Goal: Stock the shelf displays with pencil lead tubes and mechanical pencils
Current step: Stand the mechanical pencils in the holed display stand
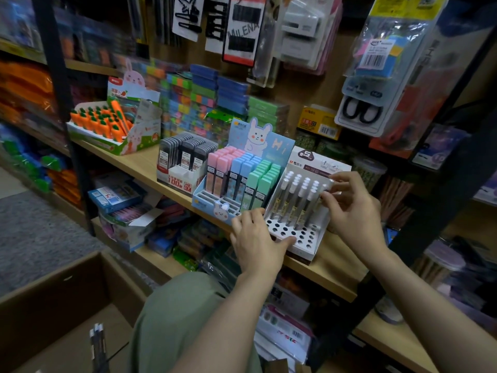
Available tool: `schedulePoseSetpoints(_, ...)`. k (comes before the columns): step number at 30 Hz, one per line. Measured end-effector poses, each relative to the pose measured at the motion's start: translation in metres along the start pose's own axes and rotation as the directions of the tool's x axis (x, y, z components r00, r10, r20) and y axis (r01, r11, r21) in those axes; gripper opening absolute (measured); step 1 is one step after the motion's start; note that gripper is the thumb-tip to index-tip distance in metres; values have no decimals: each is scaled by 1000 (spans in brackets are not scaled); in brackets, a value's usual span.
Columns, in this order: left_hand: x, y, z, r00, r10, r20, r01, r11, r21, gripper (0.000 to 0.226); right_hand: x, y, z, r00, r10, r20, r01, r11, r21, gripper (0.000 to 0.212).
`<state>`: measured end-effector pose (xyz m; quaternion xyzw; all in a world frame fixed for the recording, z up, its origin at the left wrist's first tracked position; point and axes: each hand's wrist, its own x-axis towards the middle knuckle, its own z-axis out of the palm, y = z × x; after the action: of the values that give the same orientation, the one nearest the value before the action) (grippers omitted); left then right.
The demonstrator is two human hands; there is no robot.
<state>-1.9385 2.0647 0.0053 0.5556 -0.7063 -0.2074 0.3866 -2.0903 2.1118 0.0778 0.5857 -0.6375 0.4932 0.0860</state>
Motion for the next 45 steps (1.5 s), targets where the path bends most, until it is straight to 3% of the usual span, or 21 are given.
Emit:
schedulePoseSetpoints(13,4,-4,-1,1000,8,-2,-8,1000,9,73,16,5,4,999,15,-45,-24,977,-212,4)
schedulePoseSetpoints(23,6,0,0,1000,-14,12,15,1000,-12,69,16,1,3,994,111,-8,-109,960,-258,11)
schedulePoseSetpoints(26,4,5,-4,998,-35,43,35,999,5,70,12,-6,-4,991,130,15,-122,961,-247,24)
schedulePoseSetpoints(28,3,10,-10,996,-49,72,50,998,-23,71,3,-13,-9,992,122,10,-117,973,-199,33)
schedulePoseSetpoints(30,8,13,-23,994,-54,98,70,985,-161,67,-11,-24,-12,993,118,21,-117,991,-68,30)
schedulePoseSetpoints(33,23,-2,-62,978,-5,211,78,936,-343,43,-27,-51,2,987,102,128,-120,983,141,24)
schedulePoseSetpoints(36,28,-50,-111,958,32,285,94,905,-414,20,-28,-89,40,963,57,263,-150,926,346,18)
schedulePoseSetpoints(38,23,-95,-139,949,-9,314,126,926,-356,16,-27,-114,75,889,-13,459,-177,912,370,16)
schedulePoseSetpoints(41,0,-176,-163,926,-203,317,282,932,-227,9,-43,-148,143,602,-106,792,-134,964,231,3)
schedulePoseSetpoints(43,-23,-230,-169,884,-401,241,452,865,-219,7,-68,-167,192,474,-108,874,-69,985,158,6)
schedulePoseSetpoints(45,-46,-277,-169,797,-586,148,603,757,-253,7,-99,-178,241,409,-92,908,-58,990,127,6)
